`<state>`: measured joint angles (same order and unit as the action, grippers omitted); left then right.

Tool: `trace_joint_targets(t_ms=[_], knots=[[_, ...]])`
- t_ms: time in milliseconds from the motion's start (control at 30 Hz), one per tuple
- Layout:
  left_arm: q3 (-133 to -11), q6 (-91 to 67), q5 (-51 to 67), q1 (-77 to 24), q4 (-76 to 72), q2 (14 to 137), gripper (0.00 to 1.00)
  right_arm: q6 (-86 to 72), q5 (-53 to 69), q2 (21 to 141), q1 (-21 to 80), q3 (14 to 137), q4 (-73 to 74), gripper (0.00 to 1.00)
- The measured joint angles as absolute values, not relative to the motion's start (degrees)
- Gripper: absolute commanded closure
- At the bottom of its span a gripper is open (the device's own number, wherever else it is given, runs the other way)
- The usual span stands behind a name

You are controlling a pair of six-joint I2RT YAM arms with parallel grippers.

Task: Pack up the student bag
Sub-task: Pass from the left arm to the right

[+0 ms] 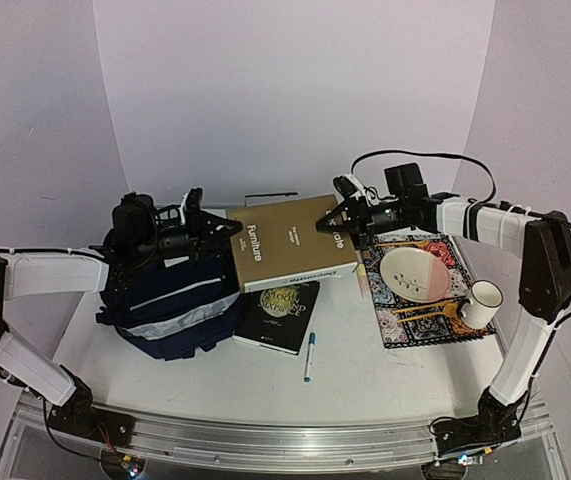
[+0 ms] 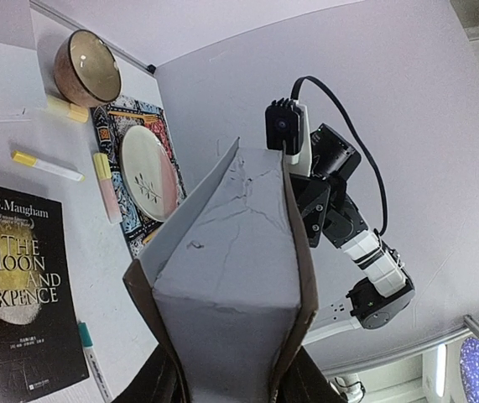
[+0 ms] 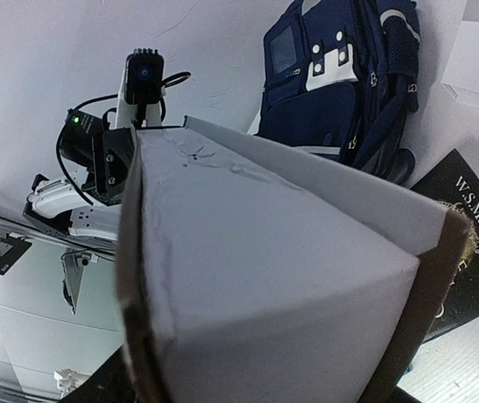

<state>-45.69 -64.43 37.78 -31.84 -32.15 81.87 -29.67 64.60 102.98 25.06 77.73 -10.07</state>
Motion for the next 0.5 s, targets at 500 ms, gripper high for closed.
trace_joint_targets(t_ms=[500], knots=[[-44.3,-63.0,40.1,-29.3,-36.4,83.0,0.48,-34.2,67.1,102.8,25.1,77.6,-15.0,0.69]])
